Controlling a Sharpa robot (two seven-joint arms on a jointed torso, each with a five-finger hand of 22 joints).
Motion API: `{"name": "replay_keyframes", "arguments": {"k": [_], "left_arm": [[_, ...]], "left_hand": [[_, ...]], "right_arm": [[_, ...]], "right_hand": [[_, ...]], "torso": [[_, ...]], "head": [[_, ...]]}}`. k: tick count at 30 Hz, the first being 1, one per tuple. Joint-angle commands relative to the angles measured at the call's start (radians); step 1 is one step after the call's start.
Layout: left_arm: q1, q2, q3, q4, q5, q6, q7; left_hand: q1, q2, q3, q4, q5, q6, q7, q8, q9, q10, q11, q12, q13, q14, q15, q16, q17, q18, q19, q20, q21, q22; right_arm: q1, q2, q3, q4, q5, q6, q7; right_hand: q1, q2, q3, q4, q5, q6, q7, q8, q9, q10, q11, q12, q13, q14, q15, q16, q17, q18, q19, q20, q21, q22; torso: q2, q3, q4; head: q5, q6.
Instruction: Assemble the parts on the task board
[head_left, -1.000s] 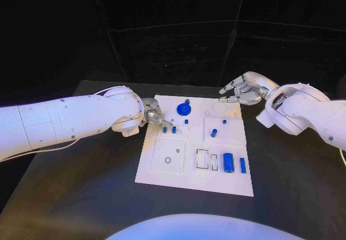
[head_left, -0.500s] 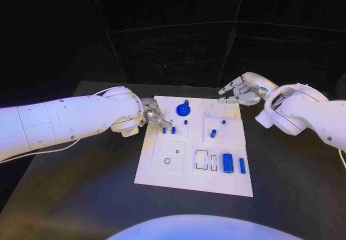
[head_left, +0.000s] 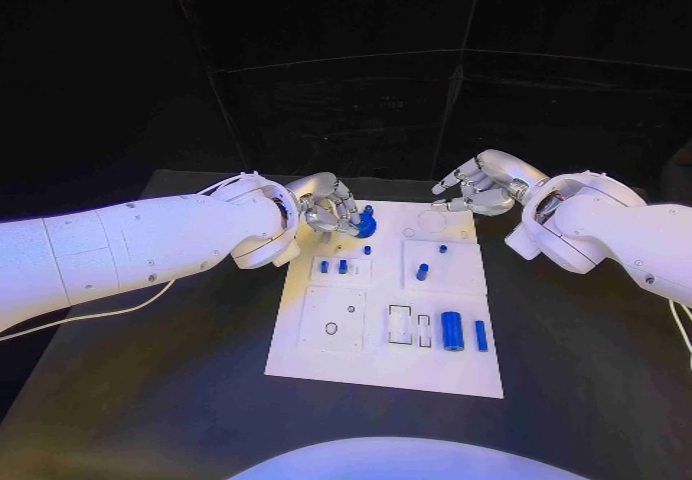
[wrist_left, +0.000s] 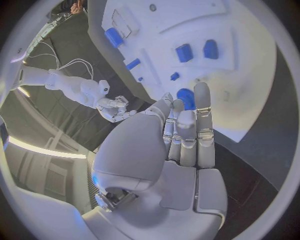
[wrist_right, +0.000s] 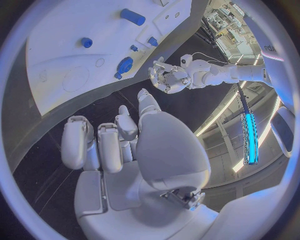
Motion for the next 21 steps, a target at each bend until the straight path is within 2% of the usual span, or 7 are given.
{"name": "replay_keyframes", "arguments": {"k": [1,3,5,10,13,19,21], "left_arm": [[-0.004,0.016,-0.008,-0.015,-0.062,-0.073,0.21],[-0.006,0.028,-0.013,-0.027,-0.117,-0.069,0.201],[-0.009,0.042,-0.018,-0.042,-0.172,-0.06,0.185],[-0.016,0.078,-0.025,-0.084,-0.264,-0.019,0.154],[-0.023,0.108,-0.027,-0.123,-0.312,0.017,0.145],[-0.033,0.144,-0.028,-0.17,-0.352,0.054,0.123],[-0.037,0.157,-0.028,-0.185,-0.362,0.065,0.115]], "left_hand": [[-0.002,-0.034,0.034,-0.014,0.003,0.026,0.005,-0.05,-0.047,-0.003,0.013,-0.053,-0.059,0.022,0.008,0.019,0.014,0.018,0.019,0.012,-0.003,-0.005],[-0.015,-0.048,0.054,-0.016,0.0,0.048,0.0,-0.081,-0.079,0.018,0.011,-0.064,-0.089,0.115,0.004,0.155,0.163,0.02,0.071,0.012,0.025,0.007],[-0.027,-0.063,0.054,-0.016,-0.002,0.051,-0.003,-0.096,-0.093,0.014,0.011,-0.072,-0.101,0.142,0.004,0.199,0.215,0.016,0.095,0.011,0.054,0.03],[-0.051,-0.086,0.052,-0.01,-0.002,0.06,-0.005,-0.122,-0.117,-0.024,0.016,-0.118,-0.139,0.148,0.007,0.205,0.21,0.009,0.125,0.012,0.092,0.066],[-0.065,-0.1,0.059,-0.011,0.0,0.072,0.0,-0.162,-0.153,-0.069,0.032,-0.192,-0.207,0.15,0.016,0.205,0.197,0.006,0.136,0.021,0.1,0.072],[-0.094,-0.115,0.048,-0.012,-0.001,0.118,-0.012,-0.214,-0.202,-0.042,0.027,-0.244,-0.285,0.173,0.014,0.233,0.216,-0.004,0.182,0.02,0.175,0.149],[-0.093,-0.113,0.046,-0.015,-0.004,0.13,-0.015,-0.226,-0.212,-0.032,0.025,-0.255,-0.301,0.178,0.012,0.236,0.216,-0.005,0.191,0.018,0.185,0.158]], "right_arm": [[0.002,0.002,0.0,0.001,-0.001,0.001,0.01],[0.002,0.001,0.0,0.001,-0.001,0.0,0.01],[0.002,0.001,0.0,0.001,-0.001,0.0,0.011],[0.002,0.003,0.0,0.002,-0.001,-0.005,0.013],[0.002,0.005,0.0,0.001,-0.002,-0.009,0.014],[0.002,0.007,0.0,0.0,-0.004,-0.011,0.016],[0.002,0.008,0.0,0.0,-0.005,-0.011,0.017]], "right_hand": [[-0.001,0.011,-0.005,0.001,0.007,0.008,-0.001,0.004,0.001,-0.007,-0.001,-0.006,-0.002,0.046,-0.006,-0.005,-0.001,0.017,-0.005,0.0,-0.006,-0.001],[-0.001,0.011,-0.005,0.001,0.007,0.008,-0.001,0.004,0.001,-0.007,-0.001,-0.006,-0.002,0.046,-0.006,-0.005,-0.001,0.017,-0.005,0.0,-0.006,-0.001],[-0.001,0.011,-0.005,0.001,0.008,0.008,-0.001,0.004,0.001,-0.007,-0.001,-0.005,-0.002,0.046,-0.006,-0.004,0.0,0.017,-0.005,0.0,-0.007,-0.001],[0.005,0.014,-0.006,0.001,0.029,0.008,-0.001,0.004,0.001,-0.01,-0.001,-0.007,-0.005,0.046,-0.006,-0.006,-0.002,0.017,-0.005,0.0,-0.008,-0.003],[0.008,0.015,-0.009,0.002,0.044,0.008,-0.001,0.005,0.001,-0.012,-0.001,-0.008,-0.007,0.046,-0.006,-0.007,-0.002,0.017,-0.005,0.0,-0.009,-0.004],[0.009,0.015,-0.009,0.002,0.048,0.007,-0.001,0.005,0.001,-0.013,-0.001,-0.009,-0.008,0.046,-0.006,-0.007,-0.002,0.017,-0.005,-0.001,-0.01,-0.005],[0.009,0.015,-0.009,0.002,0.048,0.007,-0.001,0.005,0.001,-0.013,-0.001,-0.009,-0.008,0.046,-0.006,-0.007,-0.002,0.017,-0.005,-0.001,-0.01,-0.005]], "torso": [[0.002,-0.0003,-0.0013],[0.0,0.0009,-0.0005],[0.0,0.0008,0.0011],[0.001,0.0,-0.0021],[0.001,0.0001,-0.0017],[0.001,0.0001,-0.0014],[0.001,-0.0001,-0.0006]], "head": [[-0.003,0.003],[-0.004,0.004],[-0.007,0.007],[-0.007,0.01],[-0.009,0.012],[-0.013,0.013],[-0.015,0.014]]}}
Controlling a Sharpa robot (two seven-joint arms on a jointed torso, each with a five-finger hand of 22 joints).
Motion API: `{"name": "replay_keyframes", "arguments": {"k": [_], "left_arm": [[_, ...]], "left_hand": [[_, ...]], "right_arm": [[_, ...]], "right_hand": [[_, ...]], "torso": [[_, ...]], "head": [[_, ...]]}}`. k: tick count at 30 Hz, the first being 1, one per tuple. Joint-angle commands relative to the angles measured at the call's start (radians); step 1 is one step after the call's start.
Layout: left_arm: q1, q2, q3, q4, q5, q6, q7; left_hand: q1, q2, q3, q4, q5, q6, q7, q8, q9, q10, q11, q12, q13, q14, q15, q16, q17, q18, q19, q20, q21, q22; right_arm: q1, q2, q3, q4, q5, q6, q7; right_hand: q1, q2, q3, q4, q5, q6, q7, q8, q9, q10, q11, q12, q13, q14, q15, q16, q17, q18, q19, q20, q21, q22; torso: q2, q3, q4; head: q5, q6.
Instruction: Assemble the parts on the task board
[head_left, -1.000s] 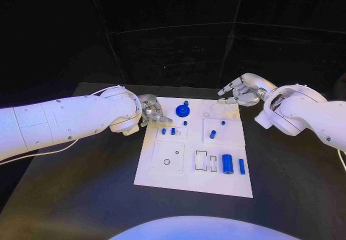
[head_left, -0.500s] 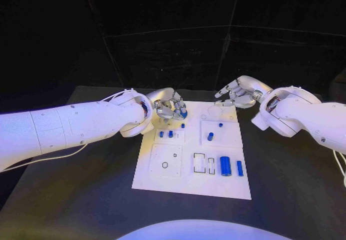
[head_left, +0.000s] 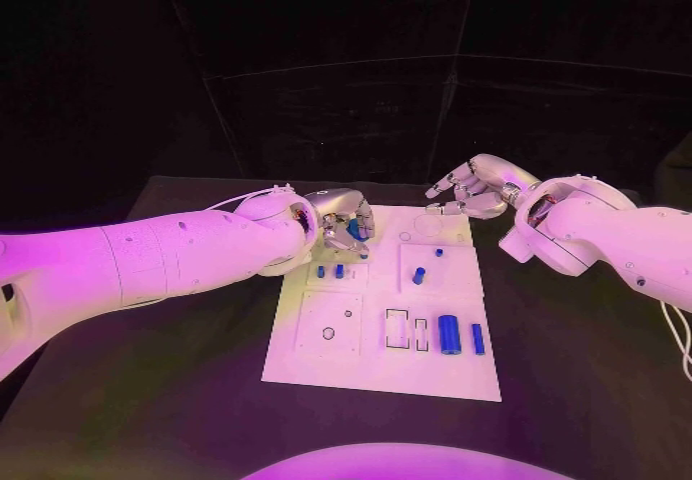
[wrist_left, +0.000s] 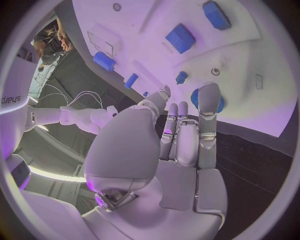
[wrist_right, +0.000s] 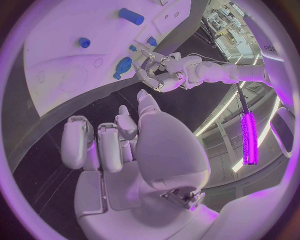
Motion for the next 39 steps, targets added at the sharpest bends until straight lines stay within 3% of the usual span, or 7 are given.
{"name": "replay_keyframes", "arguments": {"k": [1,14,25,39], "left_arm": [[-0.003,0.016,0.0,-0.02,-0.075,0.057,-0.019],[-0.012,0.056,0.001,-0.06,-0.102,0.105,-0.039],[-0.013,0.06,0.001,-0.065,-0.106,0.11,-0.051],[-0.013,0.062,0.001,-0.067,-0.108,0.141,-0.066]], "left_hand": [[-0.002,0.003,-0.006,-0.006,-0.003,0.02,-0.001,-0.016,-0.013,0.018,0.0,-0.015,-0.022,0.017,-0.006,0.008,0.002,-0.007,0.015,0.0,0.017,0.018],[-0.015,0.006,-0.019,-0.013,-0.003,0.073,-0.005,-0.06,-0.049,0.08,-0.007,-0.056,-0.088,0.027,-0.013,0.003,-0.023,-0.019,0.05,-0.008,0.074,0.079],[0.006,0.035,0.0,-0.025,-0.003,0.111,-0.009,-0.07,-0.061,0.127,-0.015,-0.069,-0.112,0.033,-0.02,0.004,-0.029,-0.027,0.068,-0.014,0.118,0.128],[0.009,0.042,0.018,-0.035,-0.003,0.133,-0.01,-0.086,-0.071,0.157,-0.018,-0.092,-0.138,0.034,-0.022,0.003,-0.038,-0.032,0.075,-0.017,0.139,0.154]], "right_arm": [[0.002,0.002,0.0,0.0,-0.005,-0.009,0.012],[0.002,0.007,0.0,-0.001,-0.005,-0.011,0.011],[0.002,0.009,0.0,-0.003,-0.005,-0.012,0.009],[0.002,0.011,0.0,-0.005,-0.005,-0.01,0.009]], "right_hand": [[0.003,0.01,-0.006,-0.001,0.003,0.007,-0.001,0.005,0.001,-0.005,-0.001,-0.005,-0.001,0.046,-0.006,-0.003,-0.001,0.017,-0.005,-0.001,-0.006,-0.002],[0.004,0.01,-0.006,-0.001,0.005,0.007,-0.001,0.005,0.001,-0.005,-0.001,-0.004,-0.001,0.046,-0.006,-0.003,-0.001,0.018,-0.006,-0.001,-0.006,-0.002],[0.005,0.011,-0.006,-0.001,0.007,0.007,-0.001,0.005,0.001,-0.004,-0.001,-0.003,0.0,0.047,-0.006,-0.002,0.001,0.017,-0.005,-0.001,-0.006,-0.002],[0.005,0.011,-0.006,-0.001,0.007,0.007,-0.001,0.005,0.001,-0.004,-0.001,-0.003,0.0,0.047,-0.006,-0.002,0.001,0.017,-0.005,-0.001,-0.006,-0.002]], "torso": [[0.0,-0.0004,0.001],[0.001,0.0004,0.0011],[0.0,0.0004,0.0014],[-0.001,0.0005,0.0021]], "head": [[-0.003,0.0],[-0.008,-0.001],[-0.009,-0.005],[-0.01,-0.008]]}}
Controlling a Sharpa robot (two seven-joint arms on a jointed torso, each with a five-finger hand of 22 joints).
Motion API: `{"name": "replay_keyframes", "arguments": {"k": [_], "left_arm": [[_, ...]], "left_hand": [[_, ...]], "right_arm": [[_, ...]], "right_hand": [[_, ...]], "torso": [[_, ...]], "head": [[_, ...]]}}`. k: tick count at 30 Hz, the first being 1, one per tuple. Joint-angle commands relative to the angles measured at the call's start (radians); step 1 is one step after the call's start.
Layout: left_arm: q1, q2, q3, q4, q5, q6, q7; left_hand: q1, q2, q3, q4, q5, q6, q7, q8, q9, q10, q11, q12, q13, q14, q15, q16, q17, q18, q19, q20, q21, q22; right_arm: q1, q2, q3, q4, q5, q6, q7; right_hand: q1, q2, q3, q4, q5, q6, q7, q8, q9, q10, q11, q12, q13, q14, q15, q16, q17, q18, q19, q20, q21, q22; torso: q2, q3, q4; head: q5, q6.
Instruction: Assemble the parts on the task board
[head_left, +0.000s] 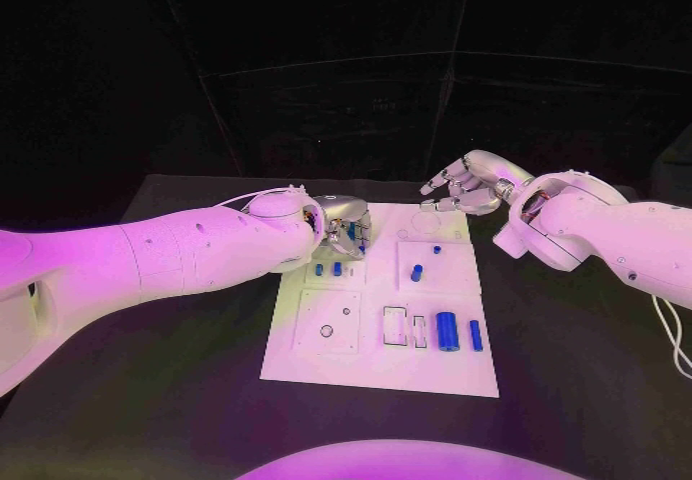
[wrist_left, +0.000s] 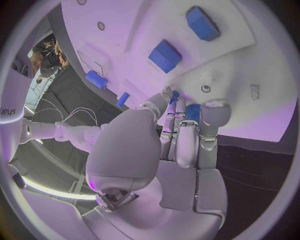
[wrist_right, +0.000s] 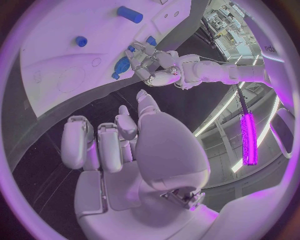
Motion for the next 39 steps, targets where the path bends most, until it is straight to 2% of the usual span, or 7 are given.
{"name": "replay_keyframes", "arguments": {"k": [1,7,12,23,28,31,39], "left_arm": [[-0.001,0.001,-0.001,-0.001,-0.008,0.031,-0.016],[-0.001,0.002,-0.001,0.0,-0.008,0.031,-0.016],[-0.002,-0.003,-0.001,0.004,-0.008,0.001,-0.004],[-0.002,-0.04,0.002,0.039,0.028,-0.098,0.043],[-0.002,-0.069,0.014,0.072,0.05,-0.125,0.056],[-0.001,-0.085,0.021,0.09,0.056,-0.133,0.056],[0.002,-0.127,0.028,0.128,0.061,-0.11,0.04]], "left_hand": [[-0.001,0.013,0.009,0.001,-0.002,0.01,-0.002,-0.005,-0.002,0.011,-0.001,-0.006,-0.004,0.034,-0.008,-0.003,-0.002,-0.017,0.005,0.0,0.008,0.005],[0.011,0.025,0.028,-0.01,-0.002,0.024,-0.003,-0.011,-0.005,0.039,-0.006,-0.01,-0.013,0.034,-0.011,-0.003,-0.006,-0.02,0.01,-0.003,0.025,0.025],[0.025,0.042,0.053,-0.022,-0.002,0.043,-0.004,-0.012,-0.005,0.066,-0.011,-0.011,-0.017,0.035,-0.016,-0.003,-0.008,-0.022,0.014,-0.006,0.039,0.041],[0.02,0.039,0.1,-0.046,-0.002,0.062,0.0,-0.032,-0.007,0.101,-0.012,-0.04,-0.034,0.036,-0.018,-0.001,-0.014,-0.024,0.017,-0.011,0.049,0.053],[0.011,0.033,0.113,-0.053,-0.002,0.067,0.001,-0.042,-0.008,0.109,-0.011,-0.053,-0.041,0.036,-0.017,-0.002,-0.018,-0.024,0.015,-0.011,0.048,0.054],[0.003,0.028,0.116,-0.053,-0.002,0.068,0.002,-0.047,-0.008,0.11,-0.009,-0.059,-0.044,0.035,-0.016,-0.002,-0.02,-0.025,0.015,-0.01,0.049,0.055],[-0.005,0.023,0.118,-0.054,-0.002,0.071,0.001,-0.05,-0.008,0.114,-0.009,-0.064,-0.047,0.035,-0.016,-0.001,-0.021,-0.025,0.015,-0.01,0.052,0.059]], "right_arm": [[0.002,0.001,0.001,0.001,-0.002,-0.007,0.007],[0.002,0.002,0.001,0.001,-0.002,-0.007,0.007],[0.002,0.002,0.001,0.001,-0.002,-0.008,0.008],[0.002,0.002,0.001,-0.001,-0.002,-0.009,0.01],[0.002,0.002,0.001,-0.004,-0.002,-0.009,0.011],[0.002,0.001,0.001,-0.005,-0.002,-0.009,0.011],[0.002,-0.003,0.0,-0.006,-0.002,-0.009,0.011]], "right_hand": [[0.001,0.007,-0.006,-0.001,0.007,0.007,-0.001,0.005,0.001,-0.005,-0.001,-0.003,0.0,0.047,-0.006,-0.002,0.001,0.017,-0.005,-0.001,-0.006,-0.001],[0.001,0.007,-0.006,-0.001,0.007,0.007,-0.001,0.005,0.001,-0.004,-0.001,-0.002,0.0,0.047,-0.006,-0.002,0.001,0.017,-0.005,-0.001,-0.006,0.0],[0.002,0.008,-0.006,0.0,0.009,0.007,-0.001,0.005,0.001,-0.004,-0.001,-0.001,0.001,0.047,-0.007,-0.002,0.001,0.017,-0.005,-0.001,-0.006,0.0],[0.002,0.009,-0.006,0.0,0.01,0.007,-0.001,0.005,0.001,-0.003,-0.001,-0.001,0.001,0.047,-0.007,-0.002,0.001,0.017,-0.005,-0.001,-0.006,0.0],[0.001,0.01,-0.006,0.001,0.01,0.007,-0.001,0.005,0.001,-0.003,-0.001,-0.001,0.001,0.047,-0.007,-0.002,0.001,0.017,-0.005,-0.001,-0.007,0.0],[0.001,0.01,-0.006,0.001,0.01,0.007,-0.001,0.005,0.001,-0.003,-0.001,-0.001,0.001,0.047,-0.007,-0.002,0.001,0.017,-0.005,-0.001,-0.007,0.0],[0.001,0.011,-0.006,0.001,0.01,0.007,-0.001,0.005,0.001,-0.003,-0.001,0.0,0.002,0.047,-0.007,-0.002,0.001,0.017,-0.005,-0.001,-0.006,0.0]], "torso": [[0.0,0.0002,0.0001],[0.0,0.0003,-0.0004],[0.0,0.0003,-0.0004],[-0.001,0.0001,0.0009],[-0.001,-0.002,0.0039],[-0.002,-0.0002,0.0032],[-0.001,-0.0017,0.0019]], "head": [[0.0,-0.001],[0.001,-0.002],[0.0,-0.001],[0.001,0.002],[0.001,0.004],[0.003,0.005],[0.007,0.008]]}}
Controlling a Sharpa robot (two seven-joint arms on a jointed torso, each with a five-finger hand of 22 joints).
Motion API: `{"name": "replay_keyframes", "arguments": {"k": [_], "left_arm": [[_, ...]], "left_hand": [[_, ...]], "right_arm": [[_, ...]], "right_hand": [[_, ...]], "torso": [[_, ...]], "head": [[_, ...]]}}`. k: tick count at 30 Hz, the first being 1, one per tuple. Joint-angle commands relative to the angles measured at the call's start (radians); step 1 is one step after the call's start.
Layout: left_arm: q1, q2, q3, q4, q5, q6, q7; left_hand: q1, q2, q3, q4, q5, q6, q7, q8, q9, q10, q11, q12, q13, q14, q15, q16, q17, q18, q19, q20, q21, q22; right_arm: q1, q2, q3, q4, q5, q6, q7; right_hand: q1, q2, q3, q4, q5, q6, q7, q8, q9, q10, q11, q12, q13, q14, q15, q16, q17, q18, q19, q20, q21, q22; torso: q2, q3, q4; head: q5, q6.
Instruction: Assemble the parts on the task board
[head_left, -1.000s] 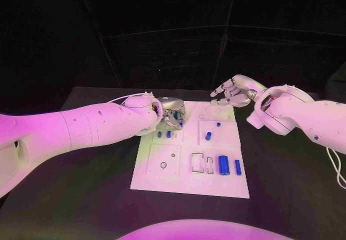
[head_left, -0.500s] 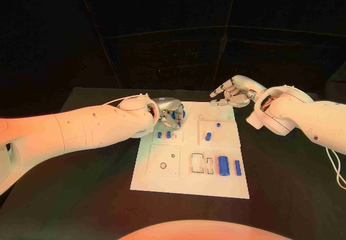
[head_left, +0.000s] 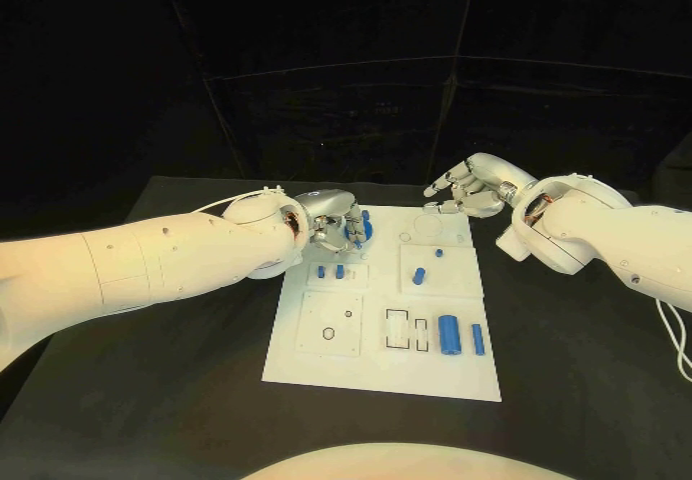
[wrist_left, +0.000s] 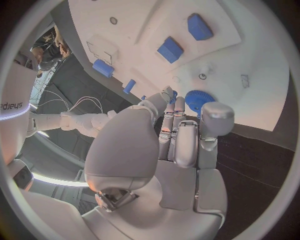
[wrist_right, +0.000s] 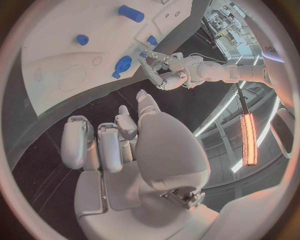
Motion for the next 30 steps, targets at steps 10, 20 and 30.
{"name": "replay_keyframes", "arguments": {"k": [10,20,30], "left_arm": [[0.005,-0.055,0.002,0.017,0.026,0.063,-0.024],[0.005,-0.053,0.001,-0.012,0.028,0.084,-0.04],[0.005,-0.045,0.001,-0.031,0.028,0.095,-0.047]], "left_hand": [[-0.027,-0.013,0.004,0.001,0.001,0.007,-0.003,-0.014,0.001,0.01,-0.001,-0.014,-0.005,0.031,-0.004,-0.002,-0.006,-0.012,0.008,0.0,0.012,0.011],[-0.032,-0.015,0.003,0.002,0.001,0.007,-0.002,-0.016,0.001,0.011,0.0,-0.017,-0.006,0.031,-0.004,-0.002,-0.006,-0.012,0.007,0.0,0.01,0.01],[-0.031,-0.014,0.005,0.0,0.001,0.008,-0.005,-0.018,0.002,0.013,-0.002,-0.019,-0.007,0.031,-0.004,-0.002,-0.008,-0.011,0.006,0.0,0.009,0.009]], "right_arm": [[0.002,-0.002,0.0,-0.001,-0.002,-0.008,0.008],[0.002,-0.002,0.0,0.0,-0.002,-0.008,0.009],[0.002,-0.002,0.0,0.002,-0.002,-0.012,0.014]], "right_hand": [[0.001,0.011,-0.006,0.001,0.004,0.007,-0.001,0.005,0.001,-0.003,-0.001,0.0,0.002,0.047,-0.007,-0.002,0.001,0.017,-0.005,-0.001,-0.006,0.0],[0.001,0.011,-0.006,0.001,0.004,0.007,-0.001,0.005,0.001,-0.003,-0.001,0.0,0.002,0.047,-0.007,-0.002,0.001,0.017,-0.005,-0.001,-0.006,0.0],[0.0,0.012,-0.007,0.003,0.004,0.008,-0.001,0.005,0.001,-0.003,-0.001,0.0,0.002,0.047,-0.007,-0.002,0.002,0.017,-0.004,-0.001,-0.006,0.0]], "torso": [[0.002,0.001,-0.0027],[0.002,0.0017,-0.0037],[0.003,0.0011,-0.0032]], "head": [[0.007,0.001],[0.009,0.001],[0.011,-0.001]]}}
